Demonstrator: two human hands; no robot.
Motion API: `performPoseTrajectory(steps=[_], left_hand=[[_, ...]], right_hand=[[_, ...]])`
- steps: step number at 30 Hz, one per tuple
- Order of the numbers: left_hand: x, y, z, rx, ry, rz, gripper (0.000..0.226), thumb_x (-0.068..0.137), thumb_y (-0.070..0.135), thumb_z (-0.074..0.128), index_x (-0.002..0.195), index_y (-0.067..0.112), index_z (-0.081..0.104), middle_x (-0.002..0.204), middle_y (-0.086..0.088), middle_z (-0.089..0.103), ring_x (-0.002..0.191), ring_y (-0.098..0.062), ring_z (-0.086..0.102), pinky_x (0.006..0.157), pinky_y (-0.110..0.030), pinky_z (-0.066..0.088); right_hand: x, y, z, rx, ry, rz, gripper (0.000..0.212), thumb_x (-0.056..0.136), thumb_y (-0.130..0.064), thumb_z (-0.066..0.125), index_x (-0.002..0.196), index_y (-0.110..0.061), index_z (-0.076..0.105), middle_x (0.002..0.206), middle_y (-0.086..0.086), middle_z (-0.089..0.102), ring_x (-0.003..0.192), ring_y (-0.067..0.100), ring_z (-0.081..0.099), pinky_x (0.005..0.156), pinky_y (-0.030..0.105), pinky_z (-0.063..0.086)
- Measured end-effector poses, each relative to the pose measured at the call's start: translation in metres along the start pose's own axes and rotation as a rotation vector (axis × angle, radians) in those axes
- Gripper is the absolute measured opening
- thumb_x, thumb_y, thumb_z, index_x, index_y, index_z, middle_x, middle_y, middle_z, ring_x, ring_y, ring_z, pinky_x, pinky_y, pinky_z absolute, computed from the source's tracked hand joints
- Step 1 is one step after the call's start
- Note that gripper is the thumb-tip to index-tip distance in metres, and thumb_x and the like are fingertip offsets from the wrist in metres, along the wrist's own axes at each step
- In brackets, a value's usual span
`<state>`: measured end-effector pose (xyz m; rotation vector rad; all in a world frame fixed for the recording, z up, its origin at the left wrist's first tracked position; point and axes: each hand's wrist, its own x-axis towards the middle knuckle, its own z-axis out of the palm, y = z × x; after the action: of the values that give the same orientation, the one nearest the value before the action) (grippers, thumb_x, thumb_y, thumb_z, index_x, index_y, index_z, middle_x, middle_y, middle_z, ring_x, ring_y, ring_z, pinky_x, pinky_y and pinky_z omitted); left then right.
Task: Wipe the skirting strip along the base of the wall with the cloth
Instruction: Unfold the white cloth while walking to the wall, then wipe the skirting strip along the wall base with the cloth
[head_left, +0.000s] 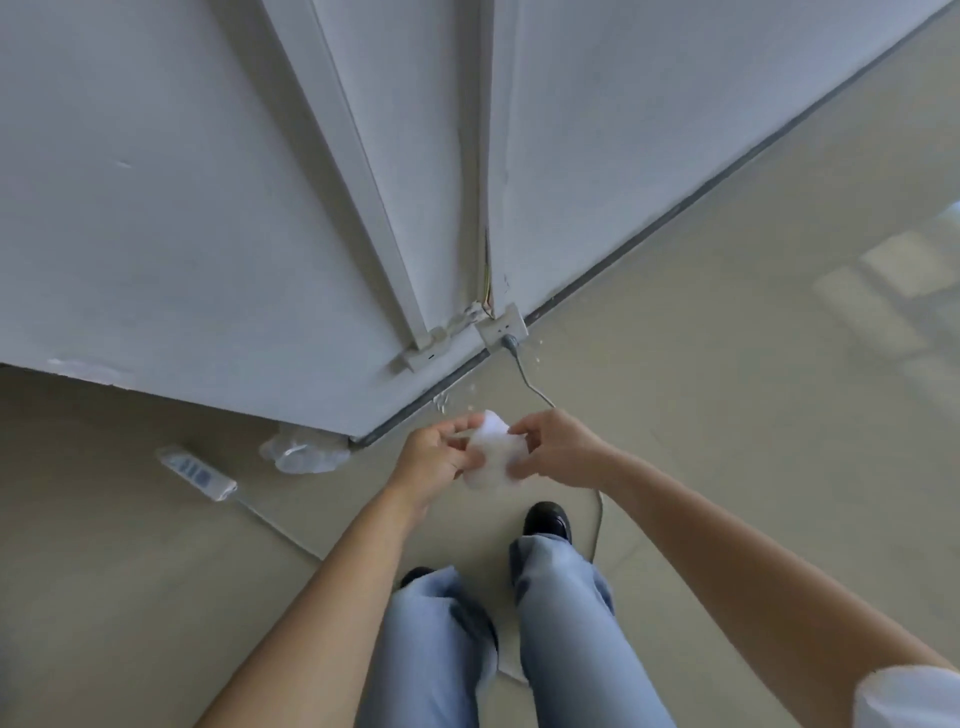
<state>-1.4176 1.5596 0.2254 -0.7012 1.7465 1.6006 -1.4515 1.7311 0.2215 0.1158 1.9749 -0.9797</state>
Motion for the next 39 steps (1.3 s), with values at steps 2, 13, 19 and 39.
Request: performPoseTrajectory(steps=[2, 13, 19, 39], left_hand=[[0.047, -0.028, -0.001, 0.051, 0.057, 0.022, 0.042, 0.083, -0.009, 0.063, 0.12, 0.013, 0.064, 0.097, -0.005, 0.068, 0.086, -0.012, 0.061, 0.068, -0.012, 0.048], [0.315, -0.225, -0.071, 0.464, 0.089, 0.192, 0.009, 0.094, 0.025, 0.06, 0.102, 0.023, 0.064, 0.077, 0.013, 0.061, 0.063, 0.001, 0.05, 0.05, -0.009, 0.033], [0.385, -0.308, -0.111, 0.4, 0.206, 0.157, 0.007, 0.095, 0.024, 0.059, 0.088, 0.024, 0.062, 0.072, 0.005, 0.062, 0.062, -0.009, 0.048, 0.062, -0.026, 0.036], [0.361, -0.321, -0.188, 0.755, 0.869, 0.185, 0.043, 0.089, 0.005, 0.048, 0.055, 0.014, 0.023, 0.053, -0.006, 0.017, 0.056, -0.021, 0.017, 0.05, -0.034, 0.016]], right_hand=[[0.055, 0.021, 0.006, -0.147, 0.003, -0.042, 0.026, 0.071, -0.016, 0.075, 0.096, -0.009, 0.069, 0.077, 0.002, 0.059, 0.07, 0.017, 0.052, 0.062, 0.028, 0.042], [0.35, 0.153, 0.127, 0.145, -0.016, -0.098, 0.009, 0.082, -0.012, 0.06, 0.083, -0.012, 0.051, 0.079, 0.001, 0.052, 0.077, 0.018, 0.05, 0.07, 0.032, 0.045], [0.443, 0.187, 0.185, 0.321, -0.208, -0.114, 0.026, 0.081, -0.007, 0.07, 0.102, 0.006, 0.063, 0.082, 0.009, 0.061, 0.072, 0.017, 0.059, 0.068, 0.026, 0.052], [0.512, 0.128, 0.358, 1.057, -0.488, 0.186, 0.03, 0.095, 0.001, 0.039, 0.118, 0.011, 0.056, 0.085, 0.014, 0.059, 0.067, 0.02, 0.057, 0.048, 0.019, 0.052]])
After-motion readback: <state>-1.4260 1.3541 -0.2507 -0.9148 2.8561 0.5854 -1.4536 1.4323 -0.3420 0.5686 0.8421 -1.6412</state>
